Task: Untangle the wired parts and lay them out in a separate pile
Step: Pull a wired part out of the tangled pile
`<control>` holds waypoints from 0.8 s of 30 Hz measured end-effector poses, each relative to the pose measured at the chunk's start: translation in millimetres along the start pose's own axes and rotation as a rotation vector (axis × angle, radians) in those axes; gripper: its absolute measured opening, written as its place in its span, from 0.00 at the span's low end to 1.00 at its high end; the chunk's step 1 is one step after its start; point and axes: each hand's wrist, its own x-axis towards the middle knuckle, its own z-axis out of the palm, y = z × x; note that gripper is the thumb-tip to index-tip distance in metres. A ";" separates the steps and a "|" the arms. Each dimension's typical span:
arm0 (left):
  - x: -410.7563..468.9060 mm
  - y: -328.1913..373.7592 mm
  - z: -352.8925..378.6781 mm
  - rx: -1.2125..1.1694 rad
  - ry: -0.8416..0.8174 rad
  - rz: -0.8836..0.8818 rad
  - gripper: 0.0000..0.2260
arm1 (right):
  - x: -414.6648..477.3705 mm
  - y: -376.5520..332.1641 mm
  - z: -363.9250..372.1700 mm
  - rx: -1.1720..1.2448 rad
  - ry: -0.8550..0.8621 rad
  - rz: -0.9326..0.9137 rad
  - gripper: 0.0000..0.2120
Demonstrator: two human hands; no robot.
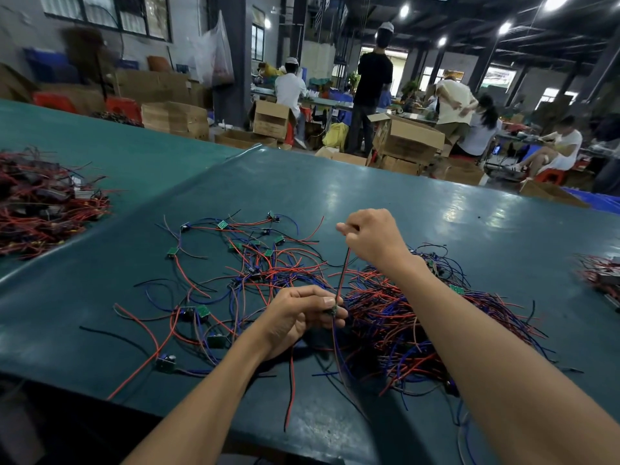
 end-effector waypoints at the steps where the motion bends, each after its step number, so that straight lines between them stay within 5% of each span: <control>1: -0.2 -0.3 -0.7 -0.009 0.003 0.002 0.08 | -1.2 -0.3 1.2 -0.029 -0.006 -0.031 0.23; 5: -0.7 -0.5 -0.7 -0.046 0.026 0.009 0.07 | -4.4 -4.3 -0.3 0.099 -0.010 0.065 0.21; 9: 3.4 1.1 -0.2 -0.146 0.120 0.020 0.08 | -15.0 -12.7 -14.1 0.259 0.112 0.336 0.31; 12: 7.1 1.5 -1.5 -0.201 0.167 0.015 0.11 | -38.1 -25.6 -22.5 0.300 0.194 0.283 0.22; 17: 9.6 1.8 -4.5 -0.292 0.244 0.012 0.12 | -85.1 -43.6 -0.7 0.193 -0.214 0.211 0.17; 24: 13.5 -0.7 -8.4 -0.346 0.247 0.061 0.09 | -97.7 -36.6 14.7 0.310 -0.211 0.301 0.16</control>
